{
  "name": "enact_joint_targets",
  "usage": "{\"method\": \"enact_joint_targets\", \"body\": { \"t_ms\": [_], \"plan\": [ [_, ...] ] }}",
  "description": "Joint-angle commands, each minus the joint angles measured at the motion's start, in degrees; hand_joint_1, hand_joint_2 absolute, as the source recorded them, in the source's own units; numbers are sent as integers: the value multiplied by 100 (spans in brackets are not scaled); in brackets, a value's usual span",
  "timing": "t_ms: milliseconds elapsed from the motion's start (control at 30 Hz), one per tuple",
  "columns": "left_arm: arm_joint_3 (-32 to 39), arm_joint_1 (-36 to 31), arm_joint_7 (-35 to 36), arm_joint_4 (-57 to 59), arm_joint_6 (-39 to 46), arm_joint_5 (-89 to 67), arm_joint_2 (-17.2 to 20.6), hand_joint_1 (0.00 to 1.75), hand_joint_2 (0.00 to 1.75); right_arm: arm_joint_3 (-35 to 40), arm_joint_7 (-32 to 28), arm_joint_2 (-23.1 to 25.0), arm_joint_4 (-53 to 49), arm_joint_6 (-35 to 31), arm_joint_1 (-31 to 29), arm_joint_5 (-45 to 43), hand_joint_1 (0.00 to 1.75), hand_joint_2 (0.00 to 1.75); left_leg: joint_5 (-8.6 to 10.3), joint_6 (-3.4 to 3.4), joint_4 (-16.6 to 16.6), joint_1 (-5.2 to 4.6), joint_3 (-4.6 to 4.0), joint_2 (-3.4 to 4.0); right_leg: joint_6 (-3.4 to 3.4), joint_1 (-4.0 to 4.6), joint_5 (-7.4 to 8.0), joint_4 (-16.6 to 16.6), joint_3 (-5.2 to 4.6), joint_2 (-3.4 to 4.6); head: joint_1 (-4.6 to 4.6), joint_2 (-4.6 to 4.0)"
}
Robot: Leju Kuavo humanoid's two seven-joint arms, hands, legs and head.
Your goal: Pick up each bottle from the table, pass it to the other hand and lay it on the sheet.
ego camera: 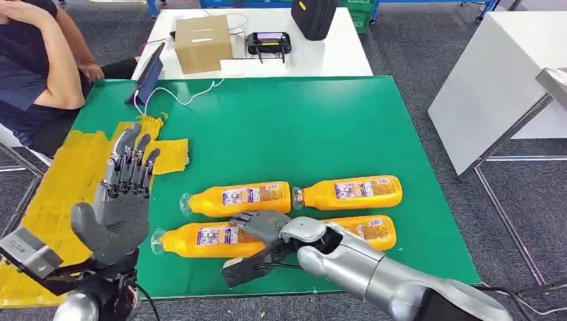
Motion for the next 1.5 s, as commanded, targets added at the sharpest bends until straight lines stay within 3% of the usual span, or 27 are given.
{"method": "enact_joint_targets", "body": {
  "t_ms": [33, 233, 267, 500, 533, 800, 1133, 1367, 1400, 1433, 1500],
  "plan": [
    [-264, -338, 85, 256, 72, 53, -24, 0, 0, 345, -151, 59, 1347, 16, -29, 77, 0, 175, -2, -9, -4, 9, 16, -18, -12, 7, -3, -9, 22, 17, 0, 0],
    [-382, -518, 157, 357, 105, 99, -60, 0, 0, 173, -158, 134, 1831, 105, 55, -46, 0, 175, 4, -10, -6, 11, 23, -32, -14, 8, -2, -13, 28, 2, -2, 0],
    [-388, -524, 163, 355, 117, 101, -58, 0, 0, 152, -144, 148, 1880, 93, 49, -55, 98, 175, 4, -7, -5, 6, 21, -26, -10, 5, -1, -10, 23, -2, -2, 0],
    [-388, -528, 167, 357, 121, 104, -61, 0, 0, 115, -141, 154, 1895, 104, 58, -98, 98, 175, 5, -6, -6, 6, 48, 8, -12, 3, 6, -9, 32, 14, -2, 0],
    [-383, -519, 170, 341, 127, 105, -54, 0, 0, 56, -83, 174, 1919, 157, 51, -170, 175, 175, 8, -8, -7, 11, 47, 5, -17, 7, 10, -13, 32, 20, -2, 0],
    [-322, -504, 203, 307, 177, 122, -88, 0, 0, -78, 313, 131, 1684, 142, 7, -469, 175, 175, 17, -16, -8, 18, 46, -13, -32, 13, 18, -18, -17, 23, -2, 0],
    [-306, -504, 227, 303, 172, 120, -101, 0, 0, -93, 427, 85, 1657, 10, 44, -548, 175, 175, 5, -6, -5, 6, 63, 3, -17, 3, 8, -12, 52, 11, -2, 0],
    [-277, -484, 233, 303, 179, 110, -120, 0, 0, -267, 526, 140, 1868, -503, 152, -636, 175, 175, 10, -8, -5, 11, 56, -6, -20, 7, 11, -15, 6, 12, -2, 0],
    [-273, -506, 235, 325, 178, 110, -133, 0, 0, -218, 537, 144, 1865, -512, 132, -584, 141, 175, 7, -5, -6, 6, 59, 6, -15, 4, 9, -13, 5, 14, -2, 0],
    [-275, -525, 236, 337, 171, 112, -144, 0, 0, -164, 552, 152, 1883, -500, 115, -529, 3, 175, 5, -4, -5, 5, 60, 9, -15, 2, 7, -11, 7, 15, -2, 0],
    [-280, -581, 249, 382, 144, 120, -175, 0, 0, -29, 629, 196, 2004, -427, 51, -399, 0, 175, 7, -8, -6, 10, 55, -2, -19, 7, 9, -15, 18, 19, -2, 0]
  ]
}}
